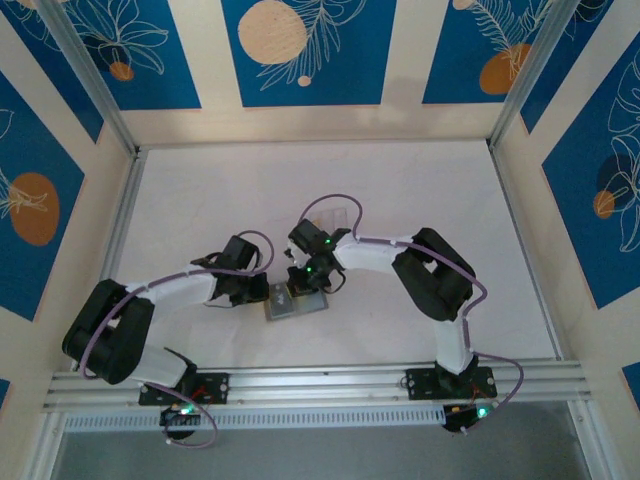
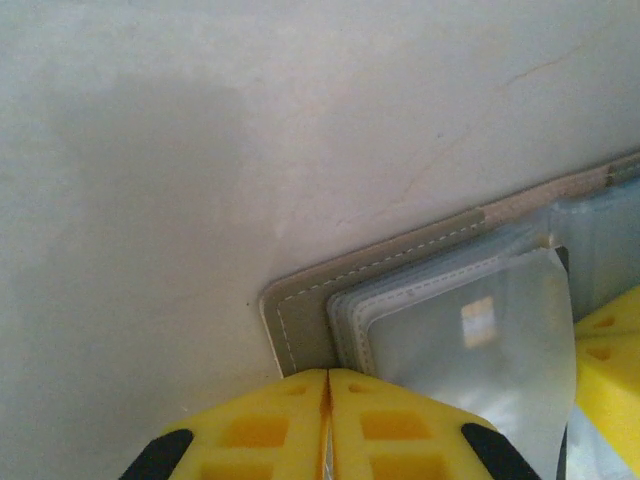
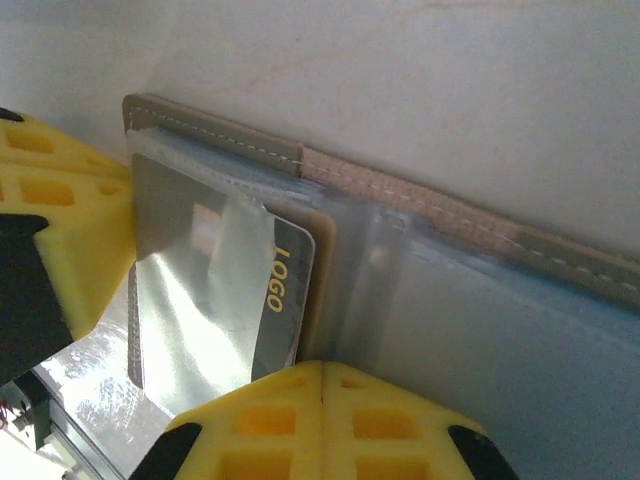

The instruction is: Put the credit cards into the card holder

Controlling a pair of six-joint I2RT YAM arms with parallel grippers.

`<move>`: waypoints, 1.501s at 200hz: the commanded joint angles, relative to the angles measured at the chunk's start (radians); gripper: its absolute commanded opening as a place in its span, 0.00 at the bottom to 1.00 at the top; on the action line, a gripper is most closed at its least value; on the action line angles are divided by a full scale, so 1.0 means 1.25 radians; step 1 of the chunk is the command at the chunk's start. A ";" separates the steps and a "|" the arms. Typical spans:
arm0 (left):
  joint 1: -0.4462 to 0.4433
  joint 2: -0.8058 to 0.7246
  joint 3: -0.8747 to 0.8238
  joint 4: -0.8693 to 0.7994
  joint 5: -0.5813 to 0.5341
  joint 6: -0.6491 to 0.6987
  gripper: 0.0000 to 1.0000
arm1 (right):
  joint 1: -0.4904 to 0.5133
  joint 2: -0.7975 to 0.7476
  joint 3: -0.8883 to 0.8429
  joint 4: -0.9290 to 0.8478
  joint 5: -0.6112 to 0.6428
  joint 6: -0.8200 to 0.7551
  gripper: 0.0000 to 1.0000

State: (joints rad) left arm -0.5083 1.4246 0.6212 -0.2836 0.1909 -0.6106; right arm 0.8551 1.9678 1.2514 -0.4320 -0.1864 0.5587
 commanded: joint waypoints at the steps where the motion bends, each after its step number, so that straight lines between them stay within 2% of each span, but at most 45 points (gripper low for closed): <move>1: -0.007 0.038 -0.022 0.027 0.009 0.001 0.09 | 0.028 0.016 0.027 0.047 -0.081 0.031 0.00; 19: -0.008 0.042 -0.018 0.030 0.011 0.002 0.09 | 0.030 0.016 0.028 0.031 -0.048 0.032 0.00; 65: -0.008 0.049 -0.013 0.025 0.006 0.015 0.09 | 0.010 -0.070 0.053 -0.140 0.208 -0.005 0.00; 122: -0.008 0.051 -0.014 0.028 0.010 0.016 0.09 | -0.028 -0.052 0.055 -0.171 0.236 -0.025 0.00; 196: -0.008 0.053 0.000 0.013 0.007 0.022 0.09 | -0.001 0.038 0.081 -0.169 0.177 -0.032 0.00; 230: -0.013 0.060 0.008 0.008 0.003 0.027 0.09 | -0.001 0.040 0.073 -0.134 0.070 -0.030 0.00; 273: -0.021 0.065 0.021 0.000 0.001 0.034 0.10 | -0.033 0.000 0.006 0.033 -0.121 0.031 0.00; 300: -0.027 0.062 0.031 -0.009 0.006 0.037 0.12 | -0.036 0.020 0.015 0.071 -0.164 0.053 0.00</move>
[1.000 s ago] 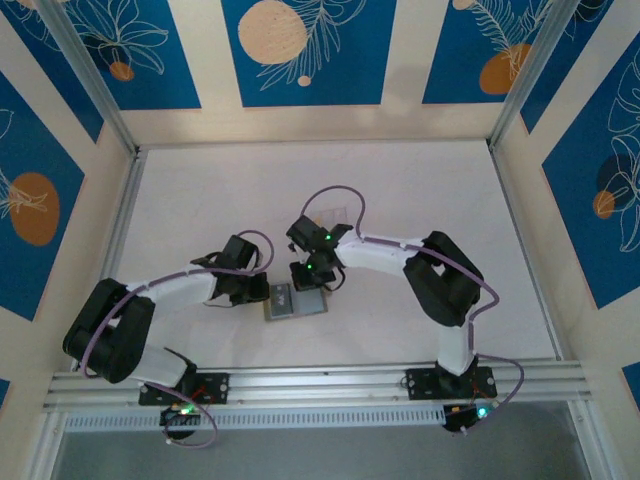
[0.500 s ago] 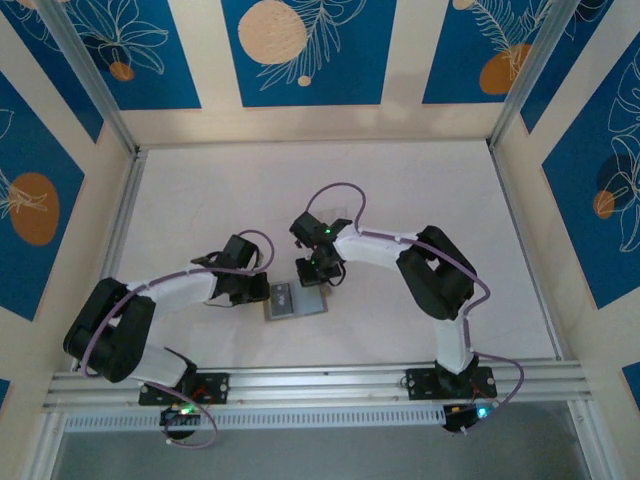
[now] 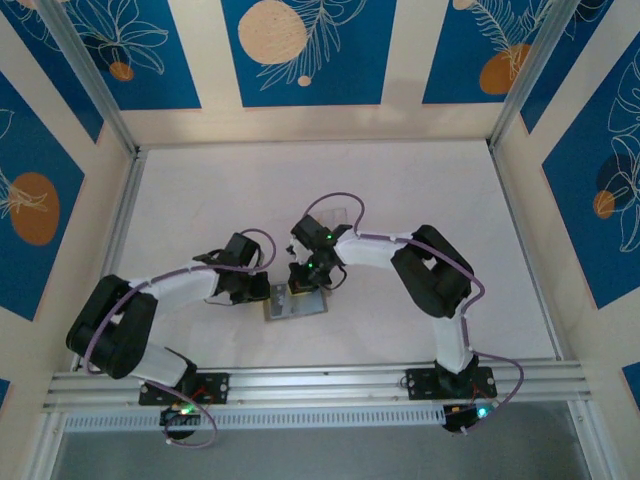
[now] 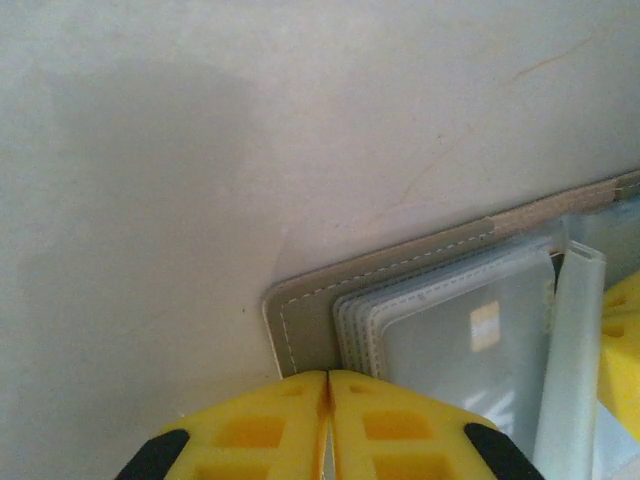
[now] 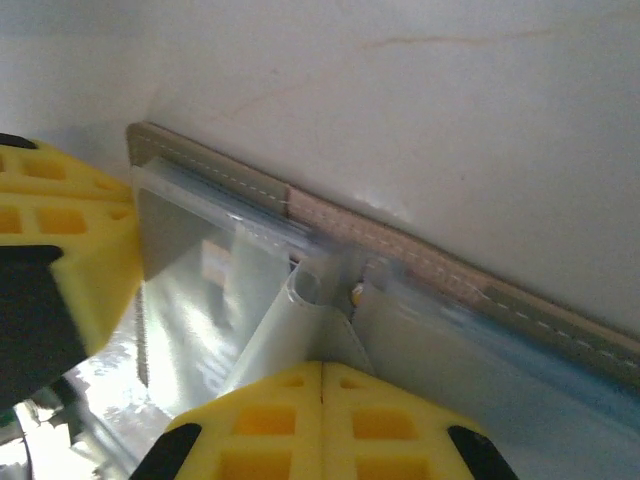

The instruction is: Put the credit cards into the card holder

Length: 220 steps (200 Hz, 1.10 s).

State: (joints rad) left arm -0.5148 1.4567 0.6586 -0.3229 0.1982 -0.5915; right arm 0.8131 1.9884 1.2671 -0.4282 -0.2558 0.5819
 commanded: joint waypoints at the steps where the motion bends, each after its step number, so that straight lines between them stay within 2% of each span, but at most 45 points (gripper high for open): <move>1: -0.021 0.036 0.001 0.022 0.001 0.021 0.12 | -0.003 0.005 0.004 0.068 -0.109 0.035 0.00; 83: -0.020 -0.130 0.015 -0.080 -0.011 0.052 0.34 | -0.023 0.065 0.011 0.101 -0.138 0.074 0.01; 116: -0.028 -0.174 -0.013 -0.071 0.031 0.042 0.37 | -0.029 0.076 0.019 0.108 -0.155 0.085 0.04; 150: -0.077 -0.167 -0.023 -0.049 0.054 0.047 0.37 | -0.037 0.085 0.057 0.091 -0.170 0.086 0.09; 194: -0.138 -0.129 -0.001 -0.067 -0.019 0.055 0.38 | -0.041 0.135 0.108 0.050 -0.195 0.093 0.11; 220: -0.166 -0.090 0.030 -0.108 -0.117 0.066 0.38 | -0.041 0.134 0.104 0.049 -0.198 0.092 0.12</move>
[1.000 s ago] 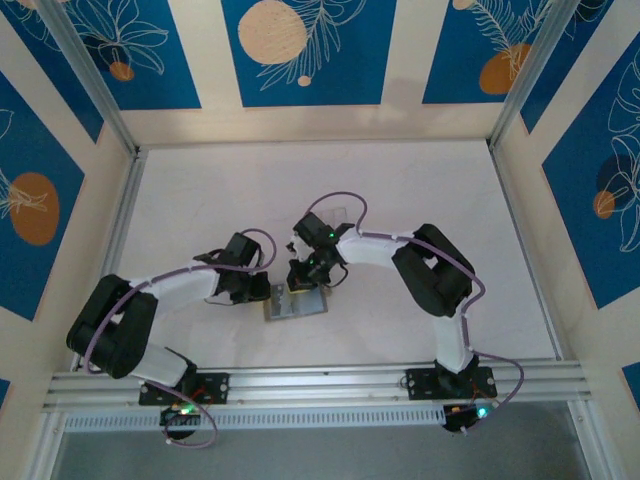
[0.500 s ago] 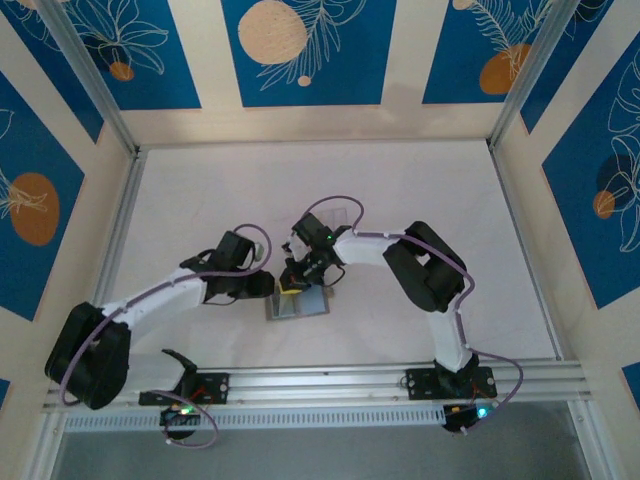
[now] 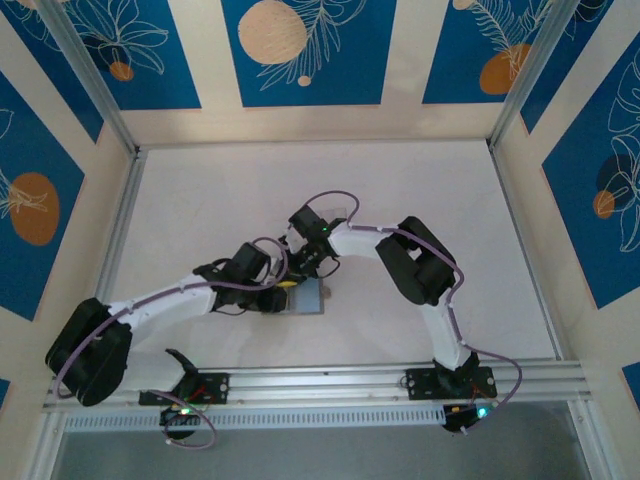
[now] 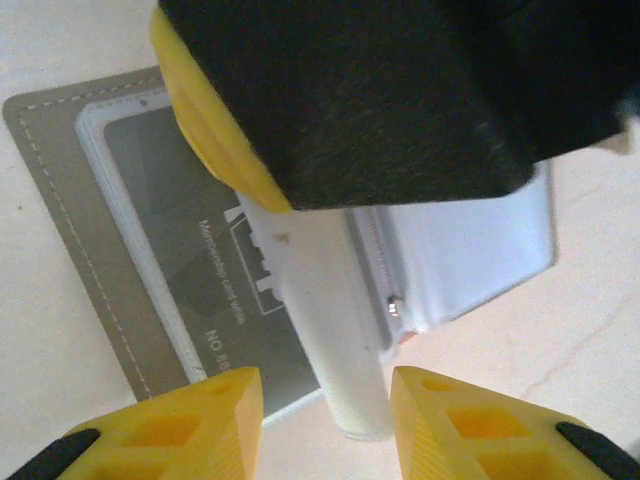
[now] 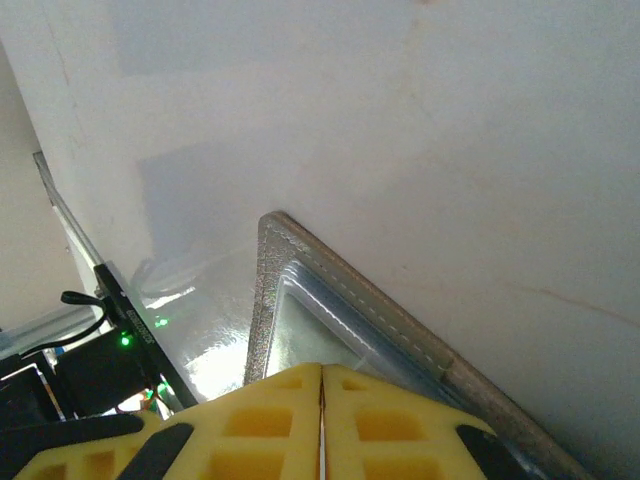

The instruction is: Put the credit cards into the card holder

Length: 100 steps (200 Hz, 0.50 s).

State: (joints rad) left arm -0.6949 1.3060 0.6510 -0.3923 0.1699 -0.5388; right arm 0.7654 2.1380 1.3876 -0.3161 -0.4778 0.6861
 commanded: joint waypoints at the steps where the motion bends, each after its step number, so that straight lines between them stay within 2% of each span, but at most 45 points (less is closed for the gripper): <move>1: -0.023 0.032 0.037 -0.054 -0.098 0.024 0.38 | -0.002 0.015 0.006 -0.040 -0.020 0.009 0.12; 52: -0.049 0.054 0.058 -0.068 -0.202 0.017 0.38 | -0.002 0.005 0.012 -0.056 -0.024 -0.007 0.14; 100: -0.056 0.093 0.062 -0.072 -0.238 0.018 0.36 | -0.002 -0.026 0.056 -0.112 -0.010 -0.067 0.23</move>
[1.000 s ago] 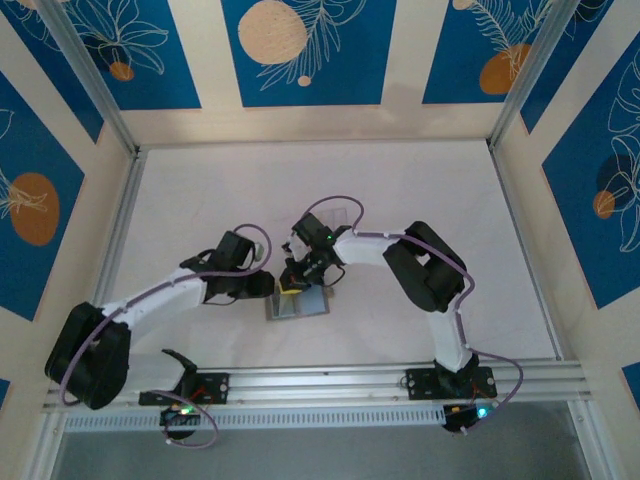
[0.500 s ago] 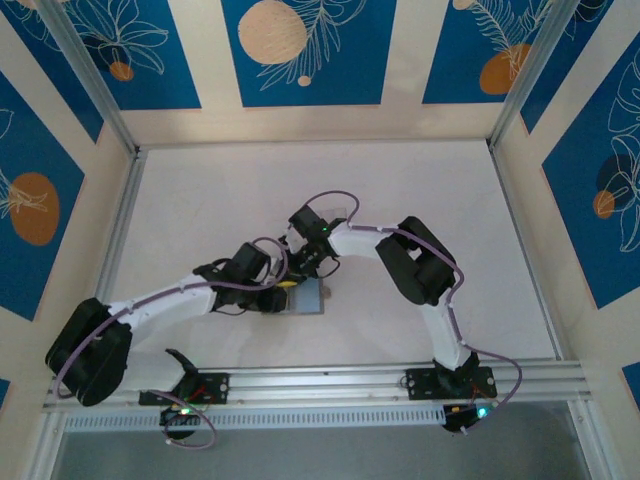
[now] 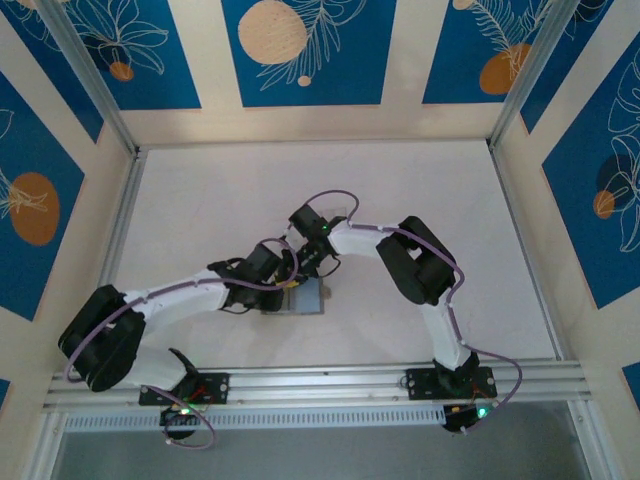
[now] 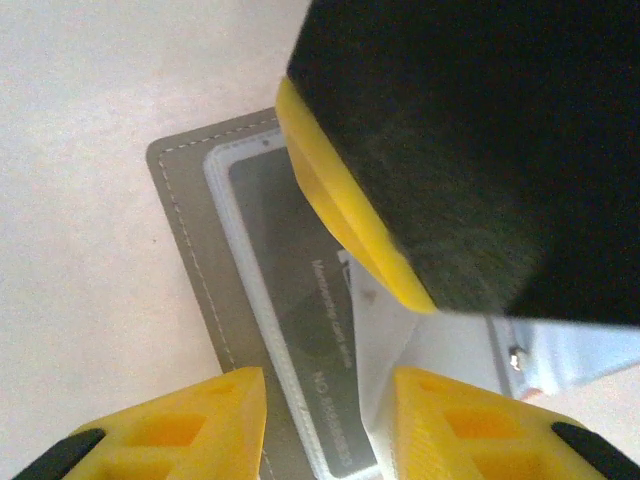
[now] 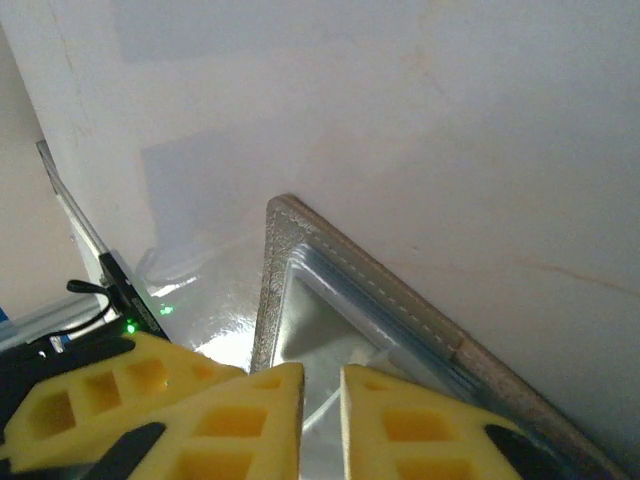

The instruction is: Put the credit cards into the card holder

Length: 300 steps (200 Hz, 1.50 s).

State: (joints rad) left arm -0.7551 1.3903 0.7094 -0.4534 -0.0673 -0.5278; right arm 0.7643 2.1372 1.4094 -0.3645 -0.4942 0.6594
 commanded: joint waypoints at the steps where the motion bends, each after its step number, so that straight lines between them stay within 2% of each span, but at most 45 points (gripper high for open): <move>1: -0.008 0.026 0.015 -0.023 -0.048 0.009 0.36 | -0.003 -0.026 0.041 -0.075 0.004 -0.048 0.23; 62: -0.007 0.032 0.008 -0.017 -0.058 -0.008 0.33 | -0.032 -0.048 0.155 -0.159 0.042 -0.089 0.28; 88: -0.007 0.032 0.007 -0.024 -0.071 -0.011 0.33 | -0.042 -0.097 0.121 -0.160 0.108 -0.086 0.28; 123: -0.008 0.047 0.013 -0.027 -0.082 -0.013 0.32 | -0.045 -0.190 -0.001 -0.134 0.175 -0.071 0.28; 150: 0.002 0.056 0.020 -0.032 -0.091 -0.021 0.26 | -0.030 -0.240 -0.099 -0.110 0.178 -0.049 0.24; 183: 0.013 0.066 0.019 -0.013 -0.066 -0.012 0.24 | 0.025 -0.219 -0.174 -0.084 0.174 -0.029 0.05; 198: 0.013 0.069 0.018 -0.007 -0.054 -0.005 0.22 | 0.039 -0.200 -0.197 -0.072 0.185 -0.016 0.00; 252: 0.013 0.069 0.001 0.004 -0.023 0.001 0.19 | 0.031 -0.147 -0.217 -0.095 0.266 0.008 0.00; 287: 0.013 0.012 -0.010 0.031 0.027 -0.001 0.26 | 0.005 -0.151 -0.232 -0.096 0.279 -0.004 0.00; 300: 0.013 -0.015 -0.005 0.024 0.018 -0.007 0.29 | -0.004 -0.157 -0.240 -0.100 0.280 -0.012 0.00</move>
State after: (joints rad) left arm -0.7437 1.4288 0.7166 -0.4236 -0.0994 -0.5388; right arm 0.7975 1.9152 1.1439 -0.4454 -0.2581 0.6544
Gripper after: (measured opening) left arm 0.264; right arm 0.066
